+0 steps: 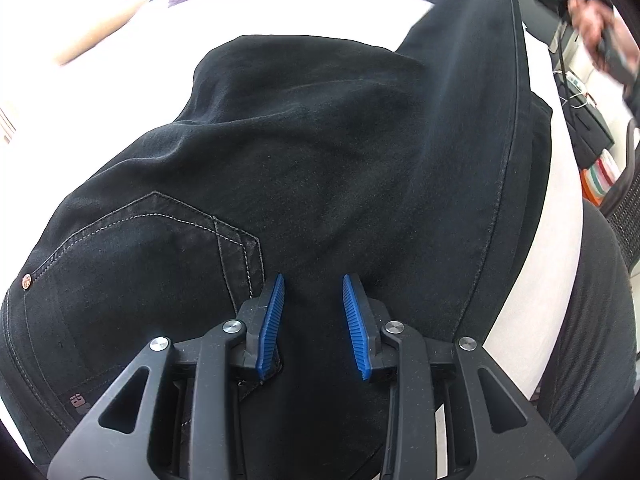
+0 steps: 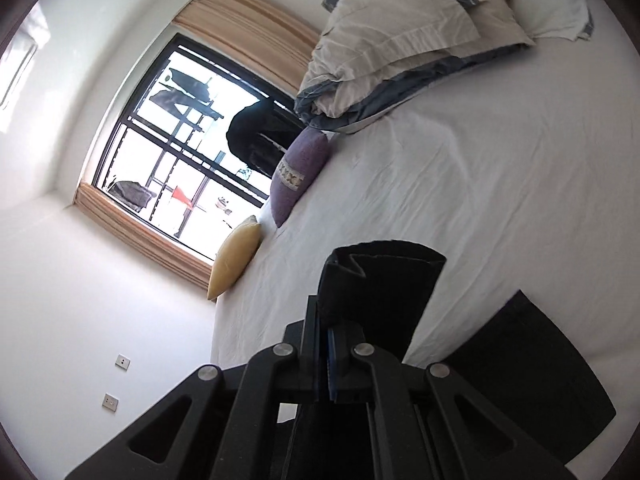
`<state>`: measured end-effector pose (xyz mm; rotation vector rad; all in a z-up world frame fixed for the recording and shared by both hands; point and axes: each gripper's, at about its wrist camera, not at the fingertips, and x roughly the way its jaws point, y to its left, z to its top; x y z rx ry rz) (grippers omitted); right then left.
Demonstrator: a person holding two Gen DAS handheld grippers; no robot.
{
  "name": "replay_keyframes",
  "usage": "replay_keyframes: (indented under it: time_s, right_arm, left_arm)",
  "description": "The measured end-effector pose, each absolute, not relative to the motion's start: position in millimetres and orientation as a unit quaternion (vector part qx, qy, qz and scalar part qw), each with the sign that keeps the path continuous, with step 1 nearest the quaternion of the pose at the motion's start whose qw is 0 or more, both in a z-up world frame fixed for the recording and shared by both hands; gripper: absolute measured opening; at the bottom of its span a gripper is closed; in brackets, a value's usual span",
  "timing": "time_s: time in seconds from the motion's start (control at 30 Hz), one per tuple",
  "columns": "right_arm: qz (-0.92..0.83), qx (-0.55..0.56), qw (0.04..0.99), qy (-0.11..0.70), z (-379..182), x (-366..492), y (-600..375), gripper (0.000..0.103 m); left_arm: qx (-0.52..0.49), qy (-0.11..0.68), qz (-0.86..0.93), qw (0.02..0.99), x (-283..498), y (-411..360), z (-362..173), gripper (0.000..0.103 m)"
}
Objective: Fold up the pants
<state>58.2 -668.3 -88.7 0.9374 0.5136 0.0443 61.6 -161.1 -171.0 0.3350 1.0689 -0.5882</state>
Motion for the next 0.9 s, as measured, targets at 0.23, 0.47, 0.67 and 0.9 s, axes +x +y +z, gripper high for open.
replay_keyframes:
  time_s: [0.23,0.47,0.67,0.9]
  right_arm:
    - [-0.102,0.56,0.772,0.283,-219,-35,-713,0.003]
    - [-0.126,0.587,0.75,0.278,-248,-64,-710,0.003]
    - [-0.142,0.573,0.752,0.293,-242,-59,-711,0.003]
    - [-0.154,0.576,0.747,0.296,-241,-59,-714,0.003]
  left_arm:
    - [0.165,0.501,-0.276,0.804,60,-163,-171,0.03]
    - [0.178,0.506,-0.277,0.797,64,-173,-166,0.03]
    - [0.183,0.51,-0.277,0.794,67,-184,-166,0.03]
    - [0.198,0.507,-0.289,0.788,54,-181,-165,0.03]
